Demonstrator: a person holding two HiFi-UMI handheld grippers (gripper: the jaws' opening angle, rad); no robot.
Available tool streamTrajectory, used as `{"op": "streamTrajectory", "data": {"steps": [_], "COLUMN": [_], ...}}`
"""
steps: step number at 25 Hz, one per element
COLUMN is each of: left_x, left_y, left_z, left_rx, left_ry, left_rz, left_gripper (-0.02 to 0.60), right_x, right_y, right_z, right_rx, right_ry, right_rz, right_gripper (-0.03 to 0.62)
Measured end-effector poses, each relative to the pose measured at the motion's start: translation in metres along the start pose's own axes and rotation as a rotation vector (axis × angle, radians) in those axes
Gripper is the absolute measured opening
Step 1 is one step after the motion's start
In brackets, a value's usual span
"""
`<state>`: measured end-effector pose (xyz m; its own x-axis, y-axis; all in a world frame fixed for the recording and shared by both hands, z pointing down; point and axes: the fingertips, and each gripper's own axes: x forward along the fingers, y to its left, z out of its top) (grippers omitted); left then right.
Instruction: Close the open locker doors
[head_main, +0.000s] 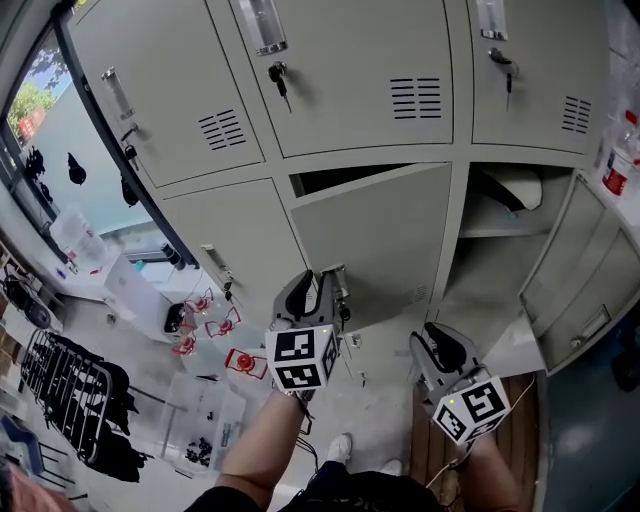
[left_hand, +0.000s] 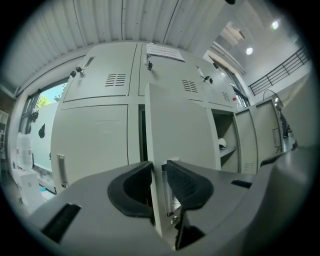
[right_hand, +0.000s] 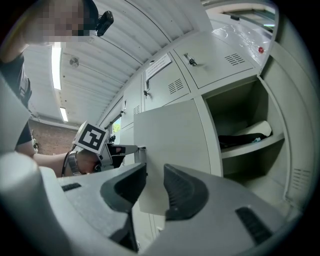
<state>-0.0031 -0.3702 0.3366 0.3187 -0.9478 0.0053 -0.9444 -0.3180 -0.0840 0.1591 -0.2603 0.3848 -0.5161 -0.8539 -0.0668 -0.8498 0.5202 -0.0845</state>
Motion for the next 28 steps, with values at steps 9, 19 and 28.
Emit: {"op": "streamTrajectory", "data": {"steps": [9, 19, 28], "left_x": [0.032, 0.062, 0.074], "left_y": [0.022, 0.032, 0.039], "left_z": [0.001, 0.005, 0.003], "left_rx": [-0.009, -0.02, -0.039], "left_ry": [-0.023, -0.066, -0.084], "left_rz": [-0.01, 0.012, 0.068], "left_gripper": [0.114, 0.177, 0.23], "right_x": [0.025, 0.037, 0.046], "right_y": [0.006, -0.005, -0.013], "right_z": [0.013, 0.015, 0.013], "right_rx": [-0.019, -0.033, -0.033], "right_ry": [-0.025, -0.009, 0.001], "right_rz": [-0.075, -0.167, -0.188], "right_gripper": [0.112, 0.112, 0.112]}}
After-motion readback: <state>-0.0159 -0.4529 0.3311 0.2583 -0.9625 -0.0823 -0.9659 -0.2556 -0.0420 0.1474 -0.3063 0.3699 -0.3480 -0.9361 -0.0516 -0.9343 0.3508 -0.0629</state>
